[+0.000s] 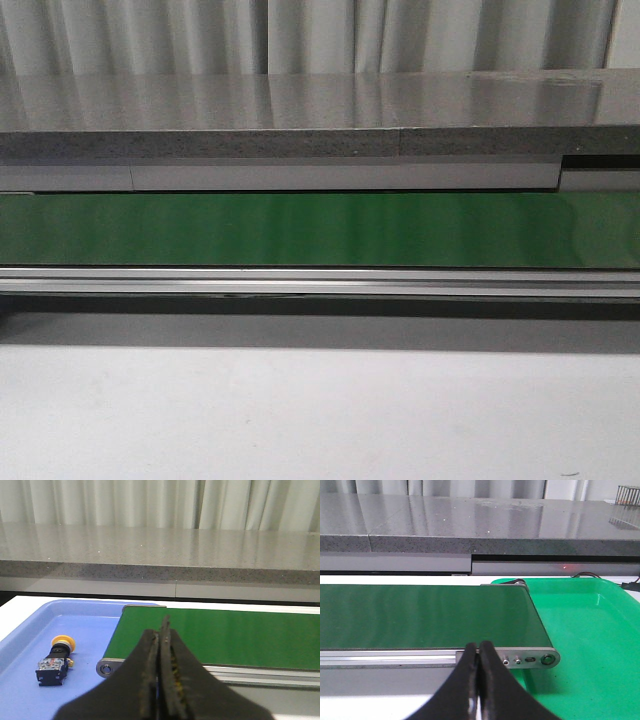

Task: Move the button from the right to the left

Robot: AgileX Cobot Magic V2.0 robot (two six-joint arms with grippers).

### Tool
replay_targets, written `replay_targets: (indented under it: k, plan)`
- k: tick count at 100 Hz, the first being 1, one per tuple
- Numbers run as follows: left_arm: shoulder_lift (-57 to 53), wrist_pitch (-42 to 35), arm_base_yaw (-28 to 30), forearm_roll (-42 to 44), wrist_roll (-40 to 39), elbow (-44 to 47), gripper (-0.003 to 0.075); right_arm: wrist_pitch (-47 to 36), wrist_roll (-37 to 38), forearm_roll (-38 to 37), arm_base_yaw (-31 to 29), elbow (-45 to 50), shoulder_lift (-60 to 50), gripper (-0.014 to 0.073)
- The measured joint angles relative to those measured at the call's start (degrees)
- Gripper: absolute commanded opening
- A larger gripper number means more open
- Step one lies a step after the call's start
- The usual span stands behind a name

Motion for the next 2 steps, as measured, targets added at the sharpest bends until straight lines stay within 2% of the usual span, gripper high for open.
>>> replay_targets:
  k: [2]
  plan:
    - [0.0, 0.0, 0.0, 0.0, 0.0, 0.0, -0.0020, 0.0, 0.0, 0.0, 0.0, 0.0, 0.0, -0.0067]
